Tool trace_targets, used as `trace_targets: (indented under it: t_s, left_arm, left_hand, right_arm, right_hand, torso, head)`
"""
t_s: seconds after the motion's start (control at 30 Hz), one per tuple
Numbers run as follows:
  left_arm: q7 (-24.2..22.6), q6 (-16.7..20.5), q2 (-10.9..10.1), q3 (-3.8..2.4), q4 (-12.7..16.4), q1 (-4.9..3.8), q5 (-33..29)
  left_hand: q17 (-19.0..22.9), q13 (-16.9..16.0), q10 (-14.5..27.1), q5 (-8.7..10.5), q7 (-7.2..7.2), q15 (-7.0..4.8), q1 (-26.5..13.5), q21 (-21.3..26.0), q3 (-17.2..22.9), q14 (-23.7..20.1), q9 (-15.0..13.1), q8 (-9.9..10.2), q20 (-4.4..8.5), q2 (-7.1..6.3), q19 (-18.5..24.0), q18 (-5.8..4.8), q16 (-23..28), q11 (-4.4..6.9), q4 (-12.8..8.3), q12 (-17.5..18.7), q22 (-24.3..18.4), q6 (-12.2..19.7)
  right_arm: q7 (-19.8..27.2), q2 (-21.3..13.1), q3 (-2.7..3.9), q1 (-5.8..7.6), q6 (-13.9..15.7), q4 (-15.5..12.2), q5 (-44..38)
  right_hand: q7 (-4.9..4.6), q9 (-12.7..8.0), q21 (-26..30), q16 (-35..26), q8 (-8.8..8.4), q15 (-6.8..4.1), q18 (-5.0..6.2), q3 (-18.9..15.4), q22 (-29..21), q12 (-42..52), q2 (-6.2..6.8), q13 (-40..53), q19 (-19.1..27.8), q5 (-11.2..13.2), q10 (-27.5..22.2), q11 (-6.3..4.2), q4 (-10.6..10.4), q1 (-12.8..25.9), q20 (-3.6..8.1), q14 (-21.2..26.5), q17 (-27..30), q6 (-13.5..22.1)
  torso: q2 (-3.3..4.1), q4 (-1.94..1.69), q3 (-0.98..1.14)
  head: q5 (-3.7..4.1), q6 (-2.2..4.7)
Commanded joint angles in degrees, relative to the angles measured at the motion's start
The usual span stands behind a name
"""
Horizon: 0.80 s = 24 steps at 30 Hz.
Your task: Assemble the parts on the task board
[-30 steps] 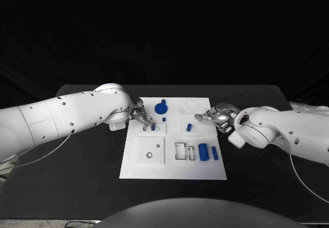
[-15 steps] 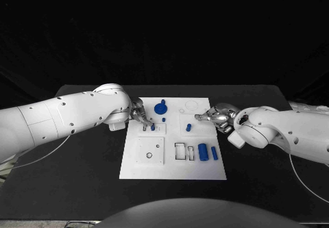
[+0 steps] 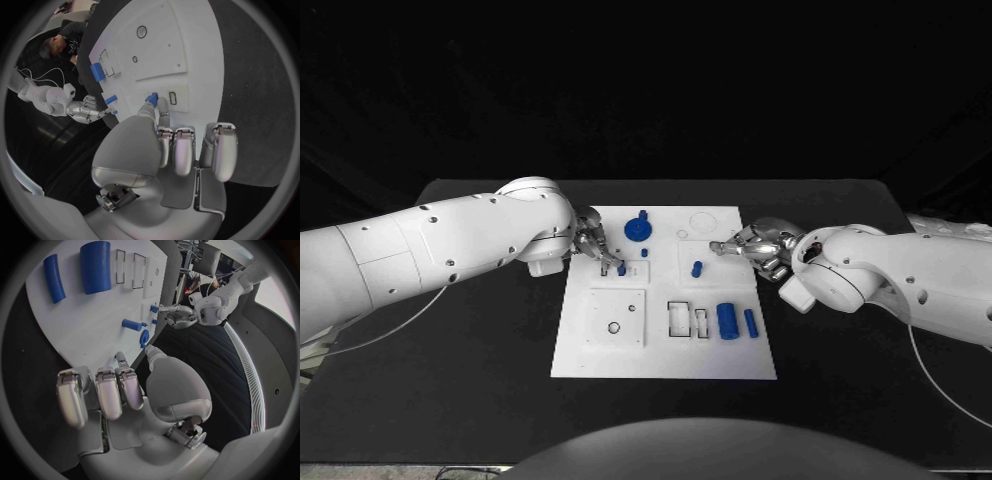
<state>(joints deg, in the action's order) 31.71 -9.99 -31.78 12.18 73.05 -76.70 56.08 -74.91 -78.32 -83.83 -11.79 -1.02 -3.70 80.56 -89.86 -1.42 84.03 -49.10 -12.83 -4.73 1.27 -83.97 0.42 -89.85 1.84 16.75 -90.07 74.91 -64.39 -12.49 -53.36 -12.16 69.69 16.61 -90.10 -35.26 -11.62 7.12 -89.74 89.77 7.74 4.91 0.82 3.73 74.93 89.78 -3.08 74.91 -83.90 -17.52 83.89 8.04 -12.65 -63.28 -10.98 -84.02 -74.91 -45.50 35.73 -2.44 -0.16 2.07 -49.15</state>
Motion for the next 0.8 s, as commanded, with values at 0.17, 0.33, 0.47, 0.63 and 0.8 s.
trace_targets:
  t_s: [0.17,0.33,0.47,0.63,0.8]
  left_arm:
    - [-0.57,-2.26,-0.11,0.18,0.16,0.23,-0.11]
    - [-0.91,-2.23,-0.21,0.18,0.23,0.22,-0.36]
    - [-1.16,-2.33,-0.28,0.18,0.28,0.22,-0.67]
    - [-1.28,-2.7,-0.32,0.18,0.29,0.22,-0.98]
    - [-1.23,-2.67,-0.32,0.18,0.29,0.22,-1.08]
  left_hand:
    - [-15.09,-11.68,-6.17,-0.08,-0.12,-0.29,-0.55,-0.14,-0.53,5.97,0.09,0.39,0.11,-0.29,-6.03,-0.42,-0.15,0.13,-0.05,0.07,15.09,0.0]
    - [-15.09,-11.68,-6.17,-0.08,-0.12,-0.28,-0.58,-0.14,-0.58,5.97,0.09,0.4,0.12,-0.36,-6.03,-0.42,-0.15,0.14,-0.06,0.07,15.09,0.0]
    - [-15.09,-11.68,-6.17,-0.08,-0.12,-0.27,-0.65,-0.14,-0.66,5.97,0.09,0.4,0.12,-0.46,-6.03,-0.42,-0.15,0.14,-0.05,0.07,15.09,-0.02]
    - [-15.09,-11.68,-6.17,-0.08,-0.12,-0.27,-0.67,-0.14,-0.68,5.97,0.09,0.41,0.12,-0.48,-6.03,-0.42,-0.15,0.14,-0.05,0.07,15.09,-0.03]
    - [-15.09,-11.68,-6.17,-0.09,-0.11,-0.27,-0.67,-0.14,-0.68,5.97,0.09,0.41,0.12,-0.47,-6.03,-0.42,-0.15,0.14,-0.06,0.07,15.09,-0.04]
  right_arm:
    - [0.48,0.09,0.0,-0.06,-0.27,0.03,-0.47]
    - [0.5,0.1,0.0,-0.07,-0.25,0.03,-0.47]
    - [0.51,0.09,0.0,-0.08,-0.24,0.03,-0.47]
    - [0.51,0.06,0.0,-0.09,-0.23,0.04,-0.47]
    - [0.51,0.07,0.0,-0.09,-0.26,0.04,-0.47]
  right_hand:
    - [-0.72,0.07,-0.26,0.23,0.39,0.32,-0.82,-0.23,15.07,0.22,-0.45,15.09,-6.1,-0.26,6.11,0.39,-0.02,-0.05,-0.33,-5.98,-15.09,0.28]
    - [-0.72,0.07,-0.26,0.23,0.39,0.32,-0.82,-0.23,15.07,0.22,-0.45,15.09,-6.1,-0.26,6.11,0.39,-0.02,-0.05,-0.33,-5.98,-15.09,0.28]
    - [-0.72,0.07,-0.26,0.23,0.39,0.32,-0.82,-0.23,15.07,0.22,-0.45,15.09,-6.1,-0.26,6.11,0.39,-0.02,-0.05,-0.33,-5.98,-15.09,0.28]
    - [-0.72,0.07,-0.26,0.23,0.39,0.32,-0.82,-0.23,15.07,0.22,-0.45,15.09,-6.1,-0.26,6.11,0.39,-0.02,-0.05,-0.33,-5.98,-15.09,0.28]
    - [-0.72,0.07,-0.26,0.23,0.39,0.32,-0.82,-0.23,15.07,0.22,-0.45,15.09,-6.1,-0.26,6.11,0.39,-0.02,-0.05,-0.33,-5.98,-15.09,0.28]
  torso:
    - [0.0,-0.01,-0.02]
    - [0.01,0.01,-0.02]
    - [0.02,0.03,-0.01]
    - [-0.01,0.05,0.01]
    - [0.0,0.03,0.0]
  head:
    - [-0.03,0.06]
    - [-0.02,0.1]
    - [-0.02,0.11]
    - [-0.03,0.05]
    - [0.02,0.04]
